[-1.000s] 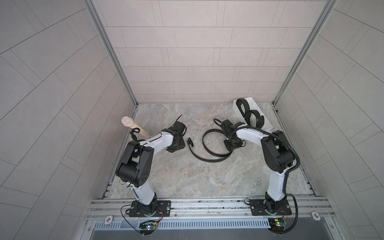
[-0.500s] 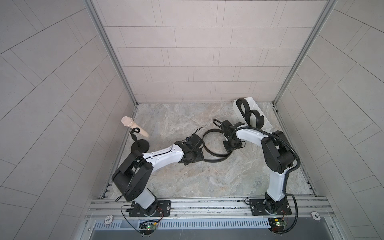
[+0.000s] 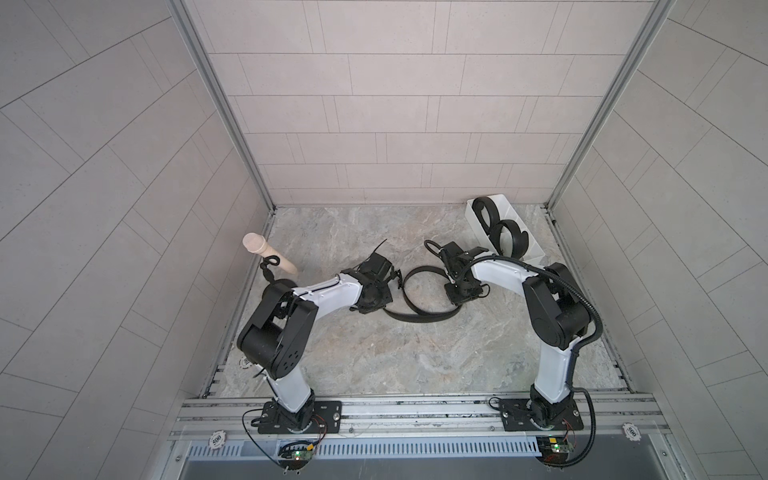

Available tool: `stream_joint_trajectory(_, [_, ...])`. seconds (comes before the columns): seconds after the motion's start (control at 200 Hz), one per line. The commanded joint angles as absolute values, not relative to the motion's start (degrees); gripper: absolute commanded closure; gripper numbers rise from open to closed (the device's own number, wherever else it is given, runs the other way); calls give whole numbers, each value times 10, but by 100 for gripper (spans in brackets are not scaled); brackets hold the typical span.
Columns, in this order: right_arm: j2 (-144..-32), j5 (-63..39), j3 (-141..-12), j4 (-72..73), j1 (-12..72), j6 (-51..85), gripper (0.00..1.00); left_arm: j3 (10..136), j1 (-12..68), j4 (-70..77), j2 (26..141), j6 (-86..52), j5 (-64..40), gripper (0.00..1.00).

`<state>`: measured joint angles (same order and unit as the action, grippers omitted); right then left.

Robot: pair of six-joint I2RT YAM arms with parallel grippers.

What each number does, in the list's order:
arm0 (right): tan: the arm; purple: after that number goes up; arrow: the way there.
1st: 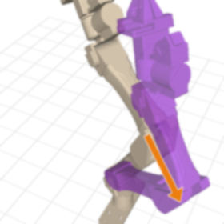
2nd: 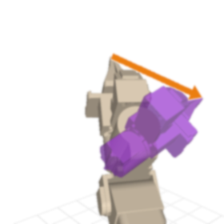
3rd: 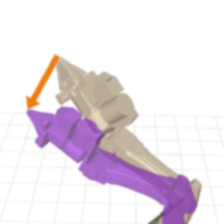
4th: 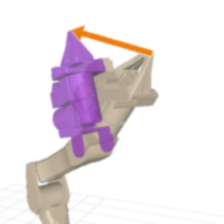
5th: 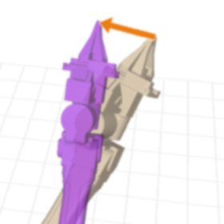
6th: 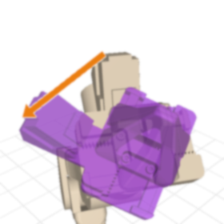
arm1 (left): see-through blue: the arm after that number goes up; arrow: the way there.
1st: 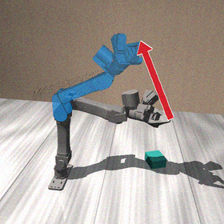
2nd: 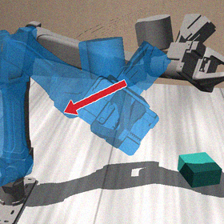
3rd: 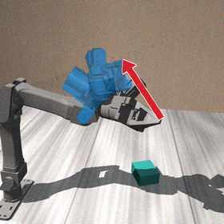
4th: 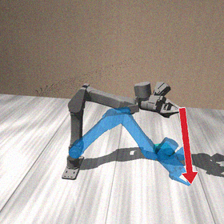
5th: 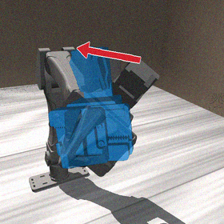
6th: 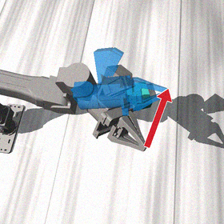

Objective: Place the belts into the storage roll
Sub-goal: Roll the belt at the center of the board.

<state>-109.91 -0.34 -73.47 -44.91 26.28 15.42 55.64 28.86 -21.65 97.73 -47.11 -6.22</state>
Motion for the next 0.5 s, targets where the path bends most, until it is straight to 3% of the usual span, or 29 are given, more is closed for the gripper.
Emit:
stream_joint_trajectory(0.0, [-1112, 37, -718, -491, 250, 137, 68, 532, 233, -265, 983, -423, -9, 100])
stream_joint_trajectory(0.255, [-1127, 65, -734, -510, 237, 111, 70, 559, 150, -271, 1013, -378, 4, 100])
stream_joint_trajectory(0.496, [-1122, 4, -727, -493, 289, 69, 72, 699, 152, -282, 1090, -374, -15, 100])
